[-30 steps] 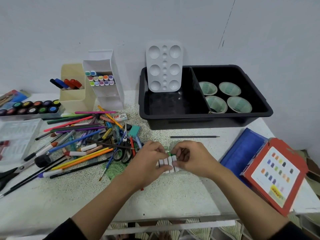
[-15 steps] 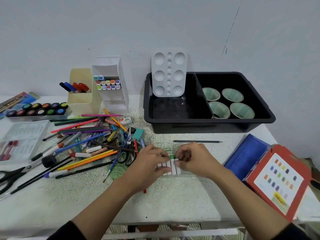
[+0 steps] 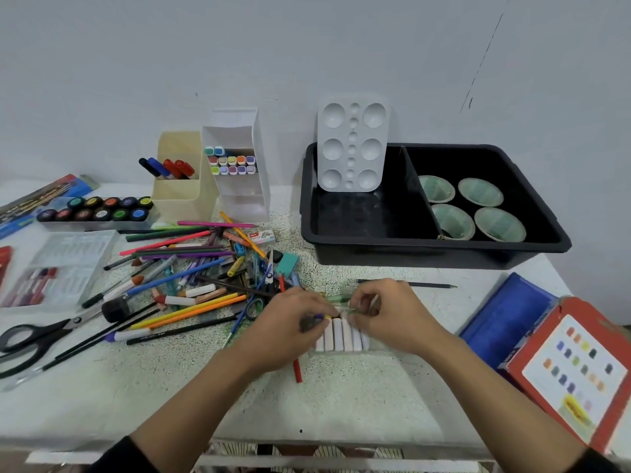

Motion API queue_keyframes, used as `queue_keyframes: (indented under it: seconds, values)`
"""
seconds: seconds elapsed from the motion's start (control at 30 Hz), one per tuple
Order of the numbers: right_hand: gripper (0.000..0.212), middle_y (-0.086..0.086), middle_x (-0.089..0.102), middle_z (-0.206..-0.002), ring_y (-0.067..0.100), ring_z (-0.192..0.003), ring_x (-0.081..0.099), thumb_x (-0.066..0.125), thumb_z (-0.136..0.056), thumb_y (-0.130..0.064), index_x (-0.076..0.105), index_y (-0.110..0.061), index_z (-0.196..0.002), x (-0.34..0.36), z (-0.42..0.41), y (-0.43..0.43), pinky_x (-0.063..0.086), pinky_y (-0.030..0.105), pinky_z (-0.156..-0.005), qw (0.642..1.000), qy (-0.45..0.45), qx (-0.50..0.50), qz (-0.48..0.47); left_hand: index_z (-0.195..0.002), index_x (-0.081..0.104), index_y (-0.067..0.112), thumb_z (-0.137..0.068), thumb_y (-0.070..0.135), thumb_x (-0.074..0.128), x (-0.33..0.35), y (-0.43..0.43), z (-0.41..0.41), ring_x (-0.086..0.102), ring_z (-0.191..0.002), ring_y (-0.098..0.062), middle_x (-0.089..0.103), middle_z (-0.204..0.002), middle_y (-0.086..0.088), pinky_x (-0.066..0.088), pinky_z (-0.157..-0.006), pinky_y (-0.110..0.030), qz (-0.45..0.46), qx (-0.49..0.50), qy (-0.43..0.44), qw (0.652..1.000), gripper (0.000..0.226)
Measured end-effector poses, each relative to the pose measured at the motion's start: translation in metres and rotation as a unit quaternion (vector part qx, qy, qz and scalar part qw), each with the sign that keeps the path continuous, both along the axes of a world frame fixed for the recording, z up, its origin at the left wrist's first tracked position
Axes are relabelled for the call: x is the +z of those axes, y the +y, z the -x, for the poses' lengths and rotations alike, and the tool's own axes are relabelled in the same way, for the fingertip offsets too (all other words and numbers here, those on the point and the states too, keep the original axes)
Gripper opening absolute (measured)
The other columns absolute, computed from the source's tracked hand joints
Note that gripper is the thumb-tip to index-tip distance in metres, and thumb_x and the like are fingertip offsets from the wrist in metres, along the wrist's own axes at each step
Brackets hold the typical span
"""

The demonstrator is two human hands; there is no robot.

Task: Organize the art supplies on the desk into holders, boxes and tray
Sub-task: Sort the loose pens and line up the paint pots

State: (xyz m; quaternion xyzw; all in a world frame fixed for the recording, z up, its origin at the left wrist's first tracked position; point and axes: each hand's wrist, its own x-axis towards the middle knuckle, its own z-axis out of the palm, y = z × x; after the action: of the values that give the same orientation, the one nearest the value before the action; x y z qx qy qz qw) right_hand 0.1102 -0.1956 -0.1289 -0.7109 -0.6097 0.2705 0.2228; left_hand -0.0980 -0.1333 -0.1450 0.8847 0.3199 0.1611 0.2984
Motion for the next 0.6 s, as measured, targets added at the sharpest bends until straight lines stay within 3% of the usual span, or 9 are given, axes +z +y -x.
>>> queue_keyframes:
  seconds: [0.17,0.27,0.37,0.5,0.6]
  values:
    - [0.011,-0.01,0.066,-0.073,0.001,-0.065,0.06,0.075,-0.089,-0.021,0.072,-0.027,-0.079,0.013,0.021,0.019,0.046,0.014,-0.058,0.997,0.05,0.044,-0.026,-0.107,0.074,0.029,-0.095,0.023,0.066,0.016,0.01,0.031,0.059,-0.091,0.0,0.064,-0.095,0.02,0.048,-0.076,-0.015,0.004,0.068,-0.022,0.997,0.016]
    - [0.003,-0.009,0.066,-0.08,0.007,-0.072,0.06,0.071,-0.092,-0.024,0.072,-0.026,-0.091,0.017,0.044,0.034,0.048,0.015,-0.062,0.992,0.062,0.105,-0.043,-0.101,0.075,0.029,-0.094,0.02,0.069,0.017,0.017,0.06,0.061,-0.088,0.0,0.067,-0.092,0.021,0.048,-0.073,-0.013,-0.021,0.147,-0.047,0.988,0.013]
    - [0.012,-0.009,0.067,-0.088,0.007,-0.078,0.061,0.069,-0.094,-0.025,0.071,-0.026,-0.106,0.018,0.072,0.052,0.049,0.018,-0.067,0.986,0.044,0.144,-0.07,-0.098,0.075,0.026,-0.092,0.017,0.071,0.015,0.029,0.095,0.061,-0.085,-0.001,0.065,-0.089,0.021,0.044,-0.068,-0.01,-0.048,0.218,-0.062,0.973,0.012]
    - [0.018,-0.009,0.066,-0.093,0.006,-0.082,0.06,0.064,-0.096,-0.019,0.068,-0.022,-0.113,0.018,0.112,0.081,0.048,0.017,-0.07,0.98,0.02,0.164,-0.113,-0.102,0.073,0.027,-0.092,0.019,0.07,0.012,0.052,0.143,0.056,-0.084,-0.002,0.064,-0.092,0.017,0.044,-0.07,-0.022,-0.084,0.279,-0.041,0.956,0.013]
    - [0.025,-0.006,0.062,-0.096,0.011,-0.088,0.057,0.06,-0.09,-0.01,0.067,-0.021,-0.111,0.012,0.134,0.108,0.05,0.032,-0.078,0.978,-0.043,0.164,-0.125,-0.109,0.073,0.022,-0.091,0.018,0.071,0.01,0.074,0.177,0.055,-0.09,-0.011,0.061,-0.095,0.011,0.043,-0.077,-0.028,-0.099,0.293,-0.002,0.951,0.018]
